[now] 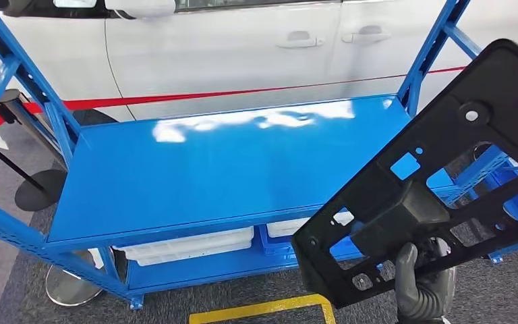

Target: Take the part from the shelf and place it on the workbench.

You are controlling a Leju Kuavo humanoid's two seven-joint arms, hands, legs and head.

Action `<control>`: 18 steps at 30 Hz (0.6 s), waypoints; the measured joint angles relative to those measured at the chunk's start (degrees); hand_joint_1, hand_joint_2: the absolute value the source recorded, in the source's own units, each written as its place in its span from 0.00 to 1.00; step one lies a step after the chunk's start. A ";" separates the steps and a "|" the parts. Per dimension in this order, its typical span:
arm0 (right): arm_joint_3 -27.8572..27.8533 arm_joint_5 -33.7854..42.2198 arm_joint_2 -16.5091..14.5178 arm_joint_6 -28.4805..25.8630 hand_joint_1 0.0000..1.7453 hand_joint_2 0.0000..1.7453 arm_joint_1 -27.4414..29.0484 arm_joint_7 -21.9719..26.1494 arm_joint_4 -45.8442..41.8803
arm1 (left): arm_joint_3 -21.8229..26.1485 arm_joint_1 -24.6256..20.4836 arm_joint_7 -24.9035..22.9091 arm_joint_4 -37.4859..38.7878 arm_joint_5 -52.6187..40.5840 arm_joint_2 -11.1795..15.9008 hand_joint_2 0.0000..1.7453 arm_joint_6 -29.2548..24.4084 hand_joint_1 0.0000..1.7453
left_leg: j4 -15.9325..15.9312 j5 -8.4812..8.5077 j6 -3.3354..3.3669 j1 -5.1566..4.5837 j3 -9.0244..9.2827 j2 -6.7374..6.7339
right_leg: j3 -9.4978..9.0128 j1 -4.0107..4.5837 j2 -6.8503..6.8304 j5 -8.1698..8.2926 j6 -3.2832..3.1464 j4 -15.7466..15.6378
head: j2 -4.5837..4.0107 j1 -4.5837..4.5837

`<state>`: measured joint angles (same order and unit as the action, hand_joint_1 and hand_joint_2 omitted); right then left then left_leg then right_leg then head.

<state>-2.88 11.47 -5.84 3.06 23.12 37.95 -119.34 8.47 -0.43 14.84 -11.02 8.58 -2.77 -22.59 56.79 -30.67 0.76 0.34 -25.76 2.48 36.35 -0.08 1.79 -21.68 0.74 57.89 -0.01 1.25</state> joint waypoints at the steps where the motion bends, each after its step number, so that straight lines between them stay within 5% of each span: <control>1: -0.37 -0.02 -0.19 0.62 1.00 1.00 0.23 0.19 -0.09 | 0.03 -0.03 -0.10 0.01 -0.10 0.04 0.00 0.01 0.00 | -0.16 0.48 0.33 0.07 -0.39 -0.63 | 0.22 -0.12 0.26 0.22 0.30 0.07 | -0.01 0.01; 3: -1.01 -0.07 -0.51 1.77 1.00 1.00 0.79 0.62 -0.33 | 0.15 -0.23 -0.33 0.03 -0.22 0.12 0.00 0.04 0.00 | -0.38 1.71 1.17 0.37 -1.45 -1.96 | 1.39 -0.29 -0.03 -2.11 0.81 1.99 | -0.01 0.00; 6: -1.61 -0.12 -1.03 3.00 1.00 1.00 1.33 1.16 -0.51 | 0.34 -0.25 -0.48 0.04 -0.43 0.30 0.00 0.25 0.00 | -0.36 3.46 1.70 0.43 -3.76 -3.94 | 4.32 -0.93 -1.21 -10.22 1.74 11.81 | -0.01 0.00; 7: -1.79 -0.13 -1.24 3.34 1.00 1.00 1.49 1.34 -0.51 | 0.36 -0.25 -0.61 0.04 -0.56 0.33 0.00 0.38 0.00 | -0.27 4.01 1.63 0.43 -4.54 -4.57 | 4.77 -1.11 -1.35 -11.48 2.11 14.94 | -0.01 0.00; 9: -2.08 -0.15 -1.68 4.01 1.00 1.00 1.79 1.55 -0.53 | 0.38 -0.35 -1.03 0.04 -0.80 0.36 0.00 0.57 0.00 | 0.01 5.03 1.33 0.45 -6.04 -5.80 | 3.10 -1.50 -1.61 -10.18 2.64 16.20 | -0.01 0.00; 11: -2.22 -0.28 -2.08 4.75 1.00 1.00 1.87 1.59 -0.59 | 0.38 -0.56 -1.55 0.04 -0.91 0.37 0.00 0.60 0.00 | 0.49 5.83 0.83 0.47 -7.29 -6.87 | -2.62 -1.80 -2.99 -7.36 2.85 9.67 | -0.01 0.00; 13: -2.23 -0.40 -2.35 5.28 1.00 1.00 1.84 1.58 -0.68 | 0.45 -0.75 -2.07 0.04 -0.85 0.48 0.00 0.38 0.00 | 0.94 6.34 0.18 0.33 -7.88 -7.72 | -8.30 -1.53 -5.42 -7.43 2.45 1.65 | -0.01 0.04; 14: -2.23 -0.43 -2.47 5.44 1.00 1.00 1.84 1.58 -0.75 | 0.54 -0.81 -2.28 0.04 -0.80 0.54 0.00 0.21 0.00 | 1.08 6.60 -0.19 0.26 -7.89 -8.14 | -9.58 -1.29 -6.16 -8.01 1.98 -0.47 | -0.01 0.07; 16: -2.22 -0.53 -2.71 5.78 1.00 1.00 1.90 1.58 -0.81 | 0.77 -0.92 -2.77 0.04 -0.48 0.58 0.00 -0.32 0.00 | 1.02 7.26 -0.97 0.29 -7.78 -9.10 | -9.21 -0.91 -5.54 -7.74 0.67 -1.08 | -0.01 0.13; 18: -1.98 -1.13 -2.98 5.98 1.00 1.00 1.83 1.49 -0.77 | 1.09 -0.97 -3.40 0.04 0.08 0.59 0.00 -1.21 0.00 | 2.29 5.84 -1.78 0.53 -8.46 -7.86 | -8.09 -0.91 -4.57 -6.58 -0.56 -1.25 | -0.01 0.14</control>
<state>-4.86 10.34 -8.82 9.04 24.95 39.44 -120.11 9.57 -1.40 11.44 -10.97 8.66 -2.17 -23.80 59.08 -24.83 -1.02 0.87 -34.22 -5.38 28.26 -0.99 -2.78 -28.26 0.18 56.64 -0.02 1.38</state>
